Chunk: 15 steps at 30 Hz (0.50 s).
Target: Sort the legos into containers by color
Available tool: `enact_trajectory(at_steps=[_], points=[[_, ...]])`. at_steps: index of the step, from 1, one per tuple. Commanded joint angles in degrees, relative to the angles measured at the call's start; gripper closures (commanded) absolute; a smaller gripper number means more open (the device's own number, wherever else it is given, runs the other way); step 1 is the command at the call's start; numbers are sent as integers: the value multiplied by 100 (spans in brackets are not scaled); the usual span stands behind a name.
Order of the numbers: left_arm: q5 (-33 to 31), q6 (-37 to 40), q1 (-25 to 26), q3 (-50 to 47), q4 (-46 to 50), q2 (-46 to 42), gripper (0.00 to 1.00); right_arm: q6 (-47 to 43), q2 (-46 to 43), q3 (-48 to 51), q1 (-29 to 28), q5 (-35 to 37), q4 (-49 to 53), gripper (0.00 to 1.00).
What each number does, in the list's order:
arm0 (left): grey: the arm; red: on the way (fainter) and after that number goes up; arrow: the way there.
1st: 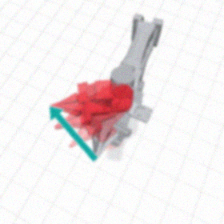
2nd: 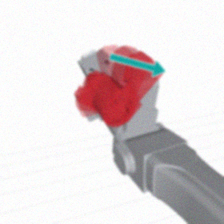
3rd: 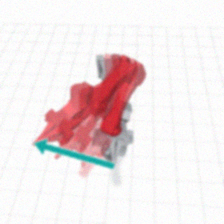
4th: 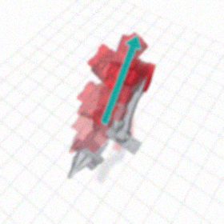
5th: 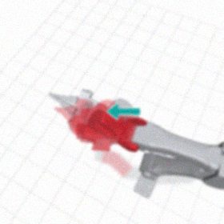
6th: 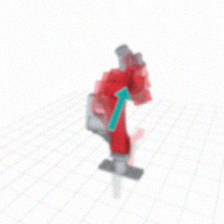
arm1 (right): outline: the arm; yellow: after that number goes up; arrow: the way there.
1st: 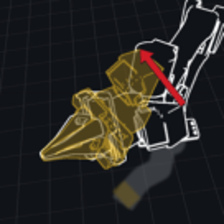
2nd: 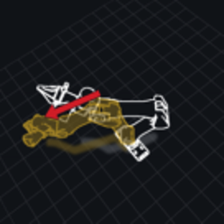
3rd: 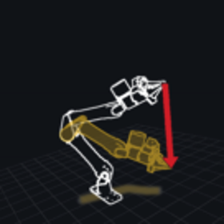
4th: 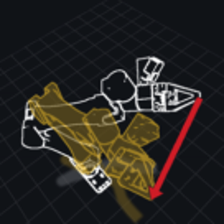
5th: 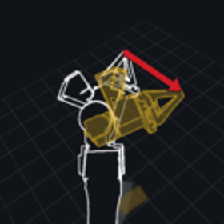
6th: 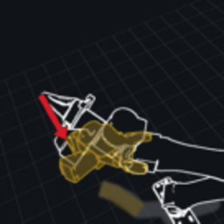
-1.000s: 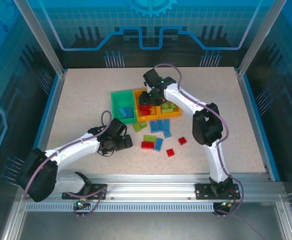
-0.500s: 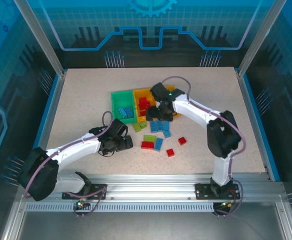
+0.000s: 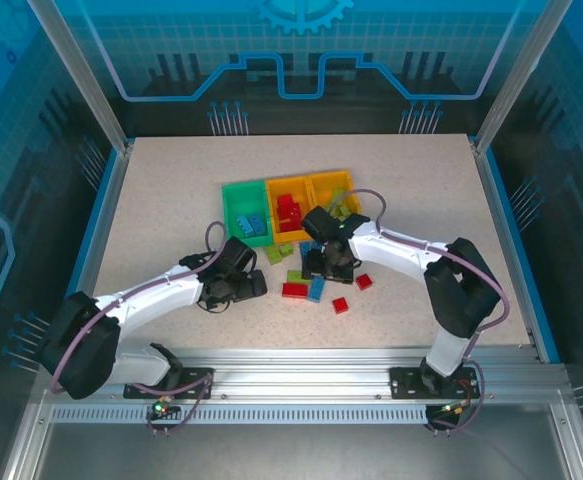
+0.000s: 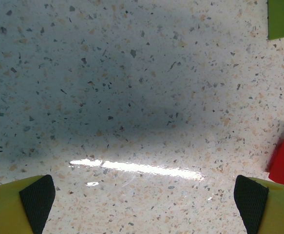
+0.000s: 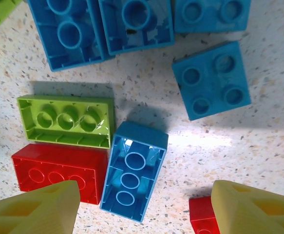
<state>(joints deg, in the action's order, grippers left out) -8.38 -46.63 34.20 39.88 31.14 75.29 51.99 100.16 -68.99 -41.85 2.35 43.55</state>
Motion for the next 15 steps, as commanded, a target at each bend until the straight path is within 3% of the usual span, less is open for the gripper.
enact_trajectory(at_steps=[1, 10, 15], points=[[-109, 18, 39, 29, 46, 20, 1, 306, 149, 121, -86, -7, -83, 28], [-129, -2, 37, 29, 42, 13, 1, 356, 493, 42, -148, -33, -179, 33], [-153, 5, 38, 22, 85, -10, 1, 304, 607, 72, -148, -16, -149, 41]])
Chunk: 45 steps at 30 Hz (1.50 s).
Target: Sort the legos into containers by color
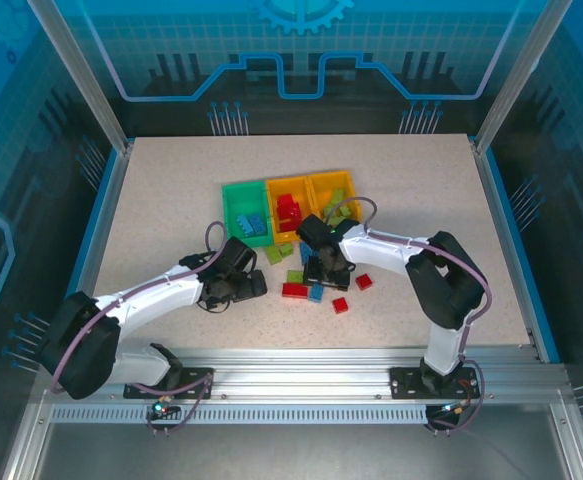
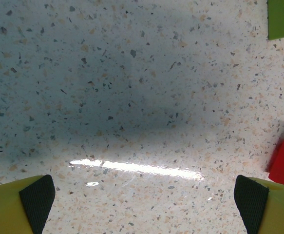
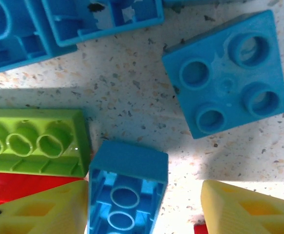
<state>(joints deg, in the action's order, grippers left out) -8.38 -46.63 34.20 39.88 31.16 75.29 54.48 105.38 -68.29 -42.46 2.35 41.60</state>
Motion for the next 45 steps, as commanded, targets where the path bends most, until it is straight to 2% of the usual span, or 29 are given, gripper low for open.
enact_trajectory(at_steps=[1, 13, 21, 25, 29, 33, 38, 42, 45], points=[[-155, 3, 38, 12, 84, -13, 1, 50, 91, 21, -87, -7, 41, 42], [-199, -30, 35, -22, 109, -47, 1, -134, -188, -123, -90, 261, 297, 68], [-380, -139, 39, -73, 204, -90, 1, -418, -495, -934, -164, 242, 503, 71], [-466, -231, 33, -166, 240, -229, 1, -413, -341, -1485, -20, -248, 12, 71], [-539, -322, 33, -243, 296, -436, 1, -491, 255, -2433, 104, -744, -425, 71], [-592, -330, 26, -288, 328, -567, 1, -824, 1244, -3973, 107, -800, -79, 71], [-594, -312, 30, -292, 379, -594, 1, -827, 2367, -5500, 150, -1122, 196, 70], [-560, -263, 26, -288, 381, -611, 1, -783, 3261, -6608, 202, -1205, 569, 65], [-548, -211, 27, -288, 391, -641, 1, -630, 3615, -6967, 244, -1334, 507, 59]])
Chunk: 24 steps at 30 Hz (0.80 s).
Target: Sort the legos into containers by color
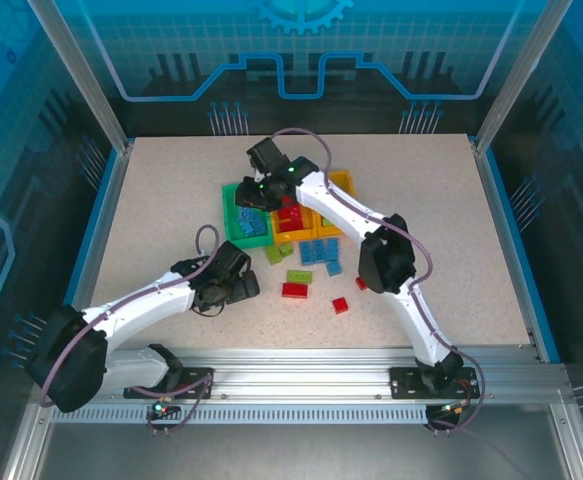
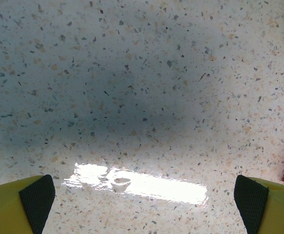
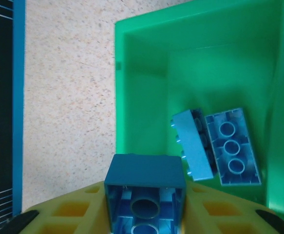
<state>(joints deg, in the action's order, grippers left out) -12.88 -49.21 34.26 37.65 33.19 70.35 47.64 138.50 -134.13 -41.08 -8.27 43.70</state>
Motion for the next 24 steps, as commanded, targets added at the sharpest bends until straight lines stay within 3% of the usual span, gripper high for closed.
enact_trajectory(at_steps=[1, 8, 12, 17, 24], points=[[-97, 56, 25, -69, 187, -160, 1, 72, 372, -439, 107, -307, 251, 55], [93, 211, 69, -4, 52, -174, 1, -180, 357, -567, 71, -432, 203, 21], [146, 254, 341, 181, -96, -93, 1, -707, -466, 70, -51, -202, 133, 16], [32, 289, 933, 809, -177, 576, 1, -1100, -2194, 1943, 15, 345, -376, 11], [-19, 324, 1529, 1887, -140, 1838, 1, -1223, -4100, 4416, 943, 841, -521, 7]])
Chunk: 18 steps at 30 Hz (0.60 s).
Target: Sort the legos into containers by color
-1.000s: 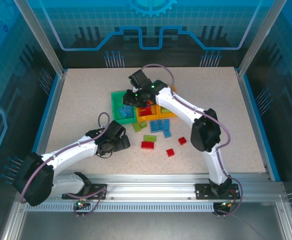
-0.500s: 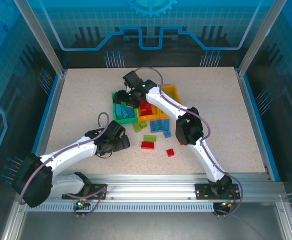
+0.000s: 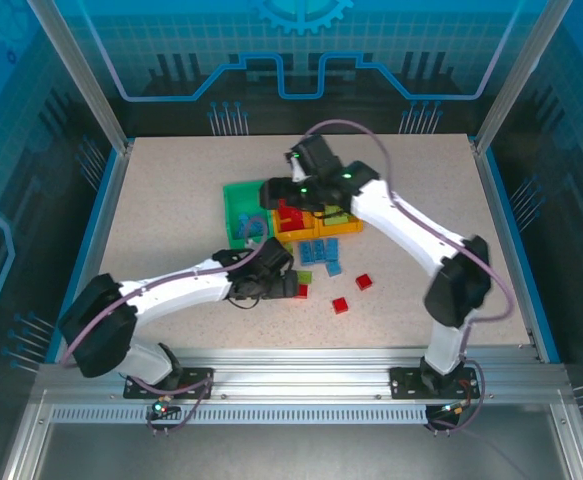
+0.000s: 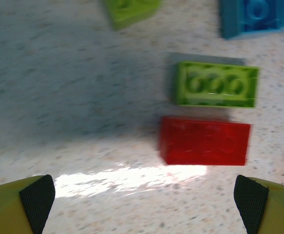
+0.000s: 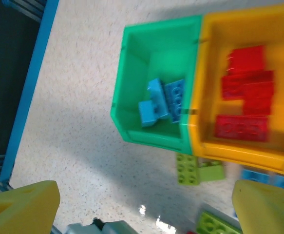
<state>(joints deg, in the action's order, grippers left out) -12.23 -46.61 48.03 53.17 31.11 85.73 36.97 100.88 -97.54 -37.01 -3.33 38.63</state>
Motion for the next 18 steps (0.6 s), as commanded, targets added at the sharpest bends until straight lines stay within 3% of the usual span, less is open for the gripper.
enact_trajectory(at_steps=[1, 11, 18], points=[[-42, 9, 169, 419, 70, 458, 1, -137, -524, 1062, 726, 382, 3, 7], [24, 103, 380, 1159, 275, 1484, 1, -381, -2337, 3233, 2177, 454, 115, 6], [-15, 78, 400, 1655, 680, 2046, 5, -418, -2798, 3771, 2563, 384, 160, 6]])
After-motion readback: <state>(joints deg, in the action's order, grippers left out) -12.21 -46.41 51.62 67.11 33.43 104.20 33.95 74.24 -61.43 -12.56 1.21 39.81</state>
